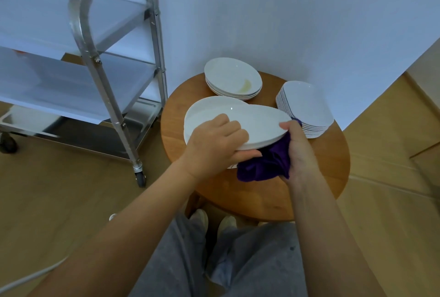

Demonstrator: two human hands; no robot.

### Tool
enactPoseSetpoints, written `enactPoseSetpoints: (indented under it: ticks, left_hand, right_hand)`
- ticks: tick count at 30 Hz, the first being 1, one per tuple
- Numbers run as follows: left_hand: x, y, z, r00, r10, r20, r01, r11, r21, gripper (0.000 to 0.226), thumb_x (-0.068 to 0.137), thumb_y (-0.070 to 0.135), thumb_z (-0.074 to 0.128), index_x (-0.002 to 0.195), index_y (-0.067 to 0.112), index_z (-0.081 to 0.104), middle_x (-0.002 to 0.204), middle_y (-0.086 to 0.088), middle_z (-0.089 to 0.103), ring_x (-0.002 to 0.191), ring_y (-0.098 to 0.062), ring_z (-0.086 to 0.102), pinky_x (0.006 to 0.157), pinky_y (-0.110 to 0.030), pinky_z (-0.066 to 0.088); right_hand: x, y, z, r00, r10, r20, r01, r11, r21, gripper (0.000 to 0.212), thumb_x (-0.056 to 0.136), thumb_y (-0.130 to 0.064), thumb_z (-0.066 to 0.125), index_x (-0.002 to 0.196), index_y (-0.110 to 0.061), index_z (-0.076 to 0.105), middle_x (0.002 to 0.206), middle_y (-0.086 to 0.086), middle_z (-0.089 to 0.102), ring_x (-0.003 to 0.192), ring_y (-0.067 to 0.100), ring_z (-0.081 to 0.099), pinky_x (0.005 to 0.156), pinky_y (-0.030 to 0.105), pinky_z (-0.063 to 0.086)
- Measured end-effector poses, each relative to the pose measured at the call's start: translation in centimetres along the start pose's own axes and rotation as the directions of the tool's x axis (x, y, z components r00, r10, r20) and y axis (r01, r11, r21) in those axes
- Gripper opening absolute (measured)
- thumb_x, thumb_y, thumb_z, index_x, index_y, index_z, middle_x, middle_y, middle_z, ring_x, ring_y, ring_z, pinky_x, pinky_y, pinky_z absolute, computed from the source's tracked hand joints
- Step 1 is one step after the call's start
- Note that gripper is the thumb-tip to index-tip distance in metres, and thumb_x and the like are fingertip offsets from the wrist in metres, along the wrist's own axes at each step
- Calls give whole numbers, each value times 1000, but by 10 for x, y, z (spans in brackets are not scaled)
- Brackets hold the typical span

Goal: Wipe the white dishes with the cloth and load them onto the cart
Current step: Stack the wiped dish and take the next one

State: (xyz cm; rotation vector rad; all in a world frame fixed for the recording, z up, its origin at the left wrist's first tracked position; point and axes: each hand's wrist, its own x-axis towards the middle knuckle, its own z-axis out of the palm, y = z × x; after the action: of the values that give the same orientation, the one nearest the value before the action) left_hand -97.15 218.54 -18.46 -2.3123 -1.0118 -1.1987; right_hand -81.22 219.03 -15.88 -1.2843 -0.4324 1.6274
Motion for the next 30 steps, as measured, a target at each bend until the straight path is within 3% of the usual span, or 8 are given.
enactPoseSetpoints:
  ticks: [3,8,13,18,22,24,27,30]
  left_hand:
    - [-11,-7,9,982,-56,179,58,998,-11,29,69,24,80,85,1,73,74,-11,71,66,-26,67,52,-25,52]
    - [-21,-17,20,906,-178,385,237,965,-114,20,79,19,69,89,1,73,80,-12,73,74,-28,70,63,-34,56]
    - [-24,-24,36,833,-137,536,244,960,-134,26,91,25,58,97,3,72,88,-12,72,81,-28,67,72,-39,55]
    - [-29,-27,43,836,-111,537,224,963,-150,24,84,23,63,90,2,73,84,-11,73,75,-29,69,66,-37,58]
    - [-32,-33,46,826,-116,551,231,962,-144,30,91,32,56,102,9,72,100,-5,72,92,-22,66,79,-30,50]
    - [-35,-35,50,796,-162,583,284,951,-124,38,94,42,47,107,15,70,105,0,71,96,-15,62,80,-22,46]
    - [-35,-36,52,716,-275,642,436,894,-103,45,92,52,42,103,18,71,99,4,71,88,-10,60,68,-9,37]
    - [-23,-42,52,685,-400,609,556,827,-83,40,92,48,46,102,18,72,101,4,71,81,-6,55,65,-8,32]
  right_hand:
    - [20,2,-2,995,-29,-90,14,987,-160,28,79,-21,66,105,-17,57,101,10,67,85,27,65,50,31,54]
    - [46,4,-2,987,-89,-134,47,957,-286,34,79,-12,69,109,-18,53,99,7,63,84,26,64,44,27,52]
    - [63,5,-7,962,-233,-144,144,878,-457,40,79,-6,70,112,-18,52,99,3,61,87,23,61,67,37,55]
    - [65,4,-15,939,-312,-142,214,856,-471,31,79,-9,72,102,-21,54,97,0,63,85,19,62,71,35,54]
    - [57,1,-20,822,-526,-216,404,808,-429,24,81,-11,68,94,-26,56,90,-4,64,82,14,65,62,25,52]
    - [52,-2,-19,792,-579,-195,465,778,-423,27,81,-12,68,95,-30,54,89,-8,63,80,12,65,62,23,53]
    - [51,-1,-15,825,-550,-132,455,783,-424,27,82,-11,67,88,-34,55,81,-11,65,73,8,65,57,19,51]
    - [57,1,-10,840,-533,-101,447,785,-428,26,82,-9,67,84,-32,56,74,-13,65,69,7,65,55,19,50]
